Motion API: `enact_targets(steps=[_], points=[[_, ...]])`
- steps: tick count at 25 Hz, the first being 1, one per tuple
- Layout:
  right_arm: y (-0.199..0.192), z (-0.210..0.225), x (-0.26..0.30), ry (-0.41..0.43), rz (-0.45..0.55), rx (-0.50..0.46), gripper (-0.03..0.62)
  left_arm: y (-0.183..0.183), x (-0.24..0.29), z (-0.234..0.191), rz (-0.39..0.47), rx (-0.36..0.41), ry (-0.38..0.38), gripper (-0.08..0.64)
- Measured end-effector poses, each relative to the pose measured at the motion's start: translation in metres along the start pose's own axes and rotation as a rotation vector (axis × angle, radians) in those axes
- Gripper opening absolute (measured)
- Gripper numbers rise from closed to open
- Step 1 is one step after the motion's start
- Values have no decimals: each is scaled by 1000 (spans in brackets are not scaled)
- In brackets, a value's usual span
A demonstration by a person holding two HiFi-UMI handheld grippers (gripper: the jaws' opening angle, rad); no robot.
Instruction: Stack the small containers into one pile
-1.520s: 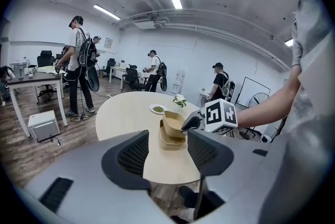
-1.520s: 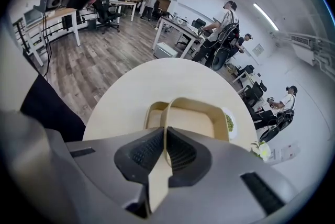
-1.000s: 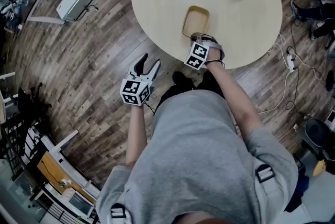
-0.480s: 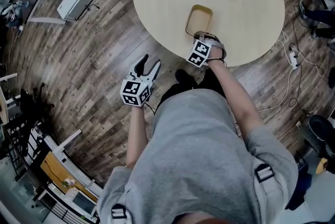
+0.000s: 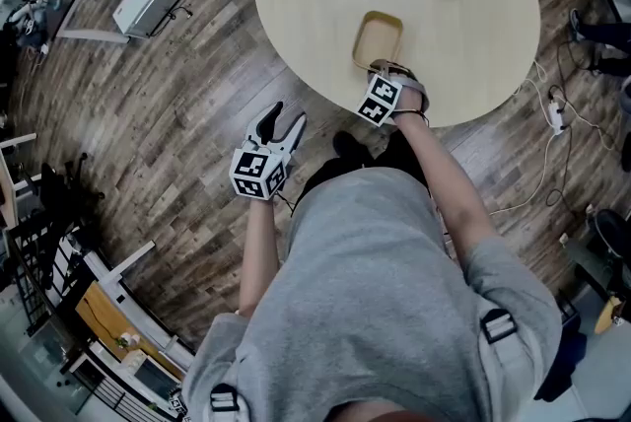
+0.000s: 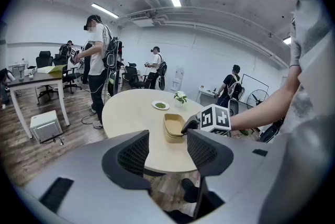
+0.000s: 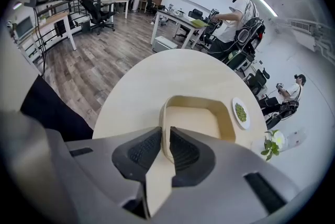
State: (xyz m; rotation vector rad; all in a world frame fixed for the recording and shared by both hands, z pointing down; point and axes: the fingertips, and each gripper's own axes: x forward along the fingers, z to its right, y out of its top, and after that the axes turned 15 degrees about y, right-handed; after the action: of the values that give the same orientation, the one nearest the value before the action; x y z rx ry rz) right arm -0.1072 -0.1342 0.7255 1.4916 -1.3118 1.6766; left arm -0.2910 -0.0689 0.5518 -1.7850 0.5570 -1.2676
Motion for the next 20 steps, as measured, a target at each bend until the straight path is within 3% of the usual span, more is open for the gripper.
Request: enact_targets(steps=[20], points=[[-4, -10, -10, 79, 68, 12, 133, 3, -2, 19, 10, 4, 5, 242]])
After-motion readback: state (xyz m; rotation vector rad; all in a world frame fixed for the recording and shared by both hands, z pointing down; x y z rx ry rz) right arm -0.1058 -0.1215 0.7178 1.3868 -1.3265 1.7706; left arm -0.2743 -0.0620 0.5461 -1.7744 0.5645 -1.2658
